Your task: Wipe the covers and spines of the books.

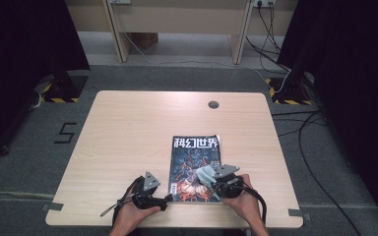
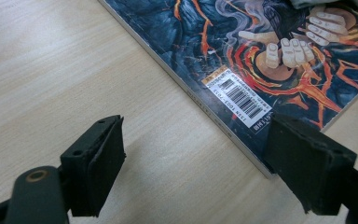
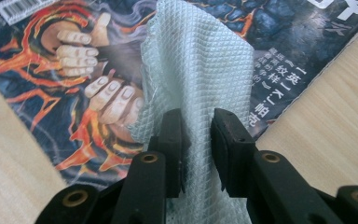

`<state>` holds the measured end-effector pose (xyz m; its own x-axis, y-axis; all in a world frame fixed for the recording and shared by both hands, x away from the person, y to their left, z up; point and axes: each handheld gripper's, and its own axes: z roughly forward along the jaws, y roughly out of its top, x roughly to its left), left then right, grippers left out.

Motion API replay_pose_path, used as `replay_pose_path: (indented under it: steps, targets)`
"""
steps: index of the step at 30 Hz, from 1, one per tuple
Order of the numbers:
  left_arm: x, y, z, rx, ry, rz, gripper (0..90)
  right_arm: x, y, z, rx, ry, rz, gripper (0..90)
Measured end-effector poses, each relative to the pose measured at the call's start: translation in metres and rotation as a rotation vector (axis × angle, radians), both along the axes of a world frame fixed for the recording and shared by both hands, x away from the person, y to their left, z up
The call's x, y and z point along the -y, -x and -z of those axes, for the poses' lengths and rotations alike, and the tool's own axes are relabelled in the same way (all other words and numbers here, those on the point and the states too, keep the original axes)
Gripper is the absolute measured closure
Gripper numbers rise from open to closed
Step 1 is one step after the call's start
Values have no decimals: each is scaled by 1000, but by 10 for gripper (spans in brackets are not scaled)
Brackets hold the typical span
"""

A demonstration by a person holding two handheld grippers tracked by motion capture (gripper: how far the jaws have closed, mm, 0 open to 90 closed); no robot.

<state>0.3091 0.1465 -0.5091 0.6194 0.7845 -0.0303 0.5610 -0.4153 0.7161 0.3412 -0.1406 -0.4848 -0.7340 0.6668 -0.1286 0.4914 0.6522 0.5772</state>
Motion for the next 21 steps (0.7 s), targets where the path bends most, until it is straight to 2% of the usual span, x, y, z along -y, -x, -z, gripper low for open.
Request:
replay_pose_path:
  steps: [4,9,11,13,19,21]
  targets:
    - [0,0,0,-2,3,-1,190,-4,13,0,-2,6,-36,737]
    - [0,0,0,2,1,0,190,1,29,0,-7,-6,-55,738]
    - [1,0,0,5,-3,2,189,3,28,0,-13,-12,-46,740]
    - [1,0,0,10,-8,9,186,6,25,0,6,20,-29,741]
    - [0,-1,0,-3,-5,8,185,20,16,0,17,24,35,740]
    - [0,-1,0,-5,-3,4,185,20,15,0,11,19,38,744]
